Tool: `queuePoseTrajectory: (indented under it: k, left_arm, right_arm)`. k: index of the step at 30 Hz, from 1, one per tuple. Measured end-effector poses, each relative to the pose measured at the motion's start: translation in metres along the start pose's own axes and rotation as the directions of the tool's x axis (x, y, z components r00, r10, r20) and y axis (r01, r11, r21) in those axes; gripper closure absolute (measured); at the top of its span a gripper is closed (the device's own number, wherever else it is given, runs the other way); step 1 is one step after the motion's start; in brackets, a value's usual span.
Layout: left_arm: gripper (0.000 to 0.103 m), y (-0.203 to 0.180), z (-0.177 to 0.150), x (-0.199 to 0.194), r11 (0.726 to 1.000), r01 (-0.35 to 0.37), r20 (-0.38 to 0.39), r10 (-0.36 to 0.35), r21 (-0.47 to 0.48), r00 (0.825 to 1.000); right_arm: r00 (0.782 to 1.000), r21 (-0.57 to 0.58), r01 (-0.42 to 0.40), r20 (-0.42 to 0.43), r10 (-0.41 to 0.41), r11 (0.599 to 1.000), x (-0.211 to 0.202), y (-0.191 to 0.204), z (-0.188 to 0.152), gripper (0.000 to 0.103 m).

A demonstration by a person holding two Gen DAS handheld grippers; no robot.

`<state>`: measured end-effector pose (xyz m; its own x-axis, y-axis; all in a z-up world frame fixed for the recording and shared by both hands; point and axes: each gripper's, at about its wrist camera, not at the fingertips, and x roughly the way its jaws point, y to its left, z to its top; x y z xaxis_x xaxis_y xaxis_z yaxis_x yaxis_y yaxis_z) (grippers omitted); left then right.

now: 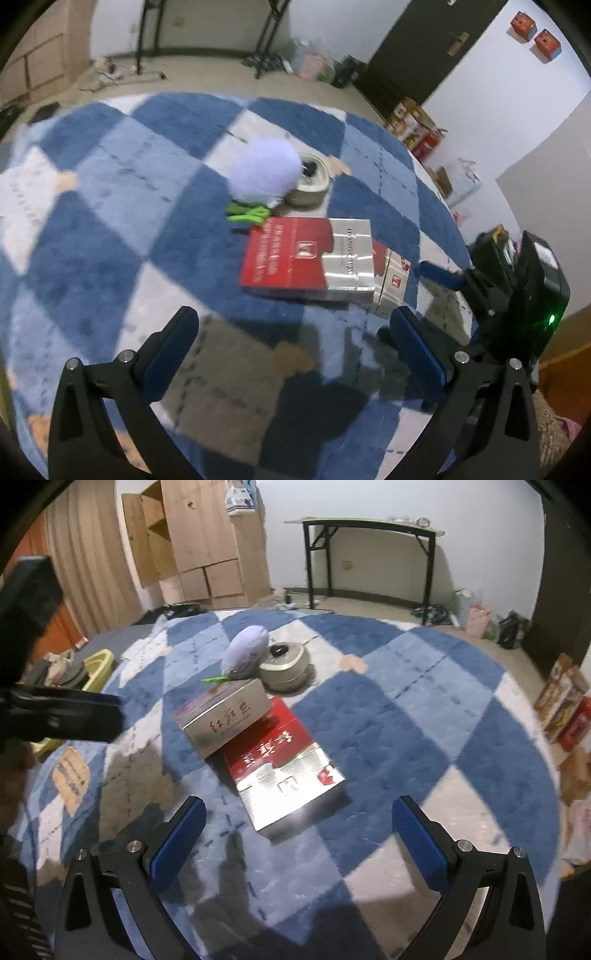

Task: Organize rigid objects
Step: 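Grasp the silver-red pack with the right tool while the left grasps the red pack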

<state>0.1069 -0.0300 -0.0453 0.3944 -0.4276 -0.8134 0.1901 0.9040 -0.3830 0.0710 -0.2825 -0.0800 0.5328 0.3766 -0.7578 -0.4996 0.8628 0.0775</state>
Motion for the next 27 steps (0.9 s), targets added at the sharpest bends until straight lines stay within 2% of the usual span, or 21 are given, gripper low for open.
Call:
queuePoseTrajectory:
  k: [2, 7, 10, 14, 15, 18, 19, 23, 27]
  left_arm:
    - [0.000, -0.001, 0.007, 0.012, 0.999, 0.033, -0.016, -0.033, 0.008, 0.999]
    - [0.000, 0.004, 0.017, 0.037, 0.999, 0.024, -0.064, -0.022, 0.026, 0.998]
    - [0.000, 0.003, 0.022, 0.046, 0.999, 0.035, -0.059, -0.033, 0.030, 0.998]
    - [0.000, 0.001, 0.026, 0.055, 1.000, 0.008, -0.043, -0.007, 0.027, 0.999]
    - [0.001, 0.001, 0.026, 0.055, 1.000, 0.006, -0.035, -0.005, 0.027, 0.999]
    - [0.014, 0.001, 0.026, 0.052, 1.000, -0.002, 0.002, 0.002, 0.006, 1.000]
    - [0.014, 0.002, 0.025, 0.050, 1.000, -0.007, 0.003, 0.007, -0.007, 1.000]
    - [0.014, -0.004, 0.020, 0.038, 1.000, -0.023, 0.011, 0.023, -0.008, 1.000]
    - [0.014, -0.002, 0.016, 0.004, 0.994, -0.109, 0.072, 0.109, 0.005, 0.992]
  right_arm:
    - [0.999, -0.002, -0.034, -0.016, 0.034, 0.999, 0.007, -0.002, -0.005, 0.000]
    - [0.999, -0.030, -0.030, 0.011, 0.030, 0.999, 0.014, -0.005, 0.000, 0.000]
    - [0.999, -0.040, -0.038, 0.020, 0.039, 0.998, 0.021, -0.007, 0.006, 0.000]
    - [1.000, -0.078, -0.023, 0.014, 0.024, 0.997, 0.036, -0.002, 0.010, 0.001]
    - [1.000, -0.085, -0.024, 0.016, 0.025, 0.996, 0.038, -0.001, 0.011, 0.004]
    - [0.999, -0.106, -0.027, 0.025, 0.029, 0.994, 0.040, 0.003, 0.011, 0.027]
    - [0.999, -0.110, -0.023, 0.031, 0.027, 0.994, 0.040, 0.004, 0.011, 0.033]
    - [0.999, -0.142, 0.001, 0.046, 0.006, 0.990, 0.036, 0.011, 0.008, 0.034]
    - [0.998, -0.148, 0.032, 0.058, -0.024, 0.989, 0.022, 0.016, 0.002, 0.036]
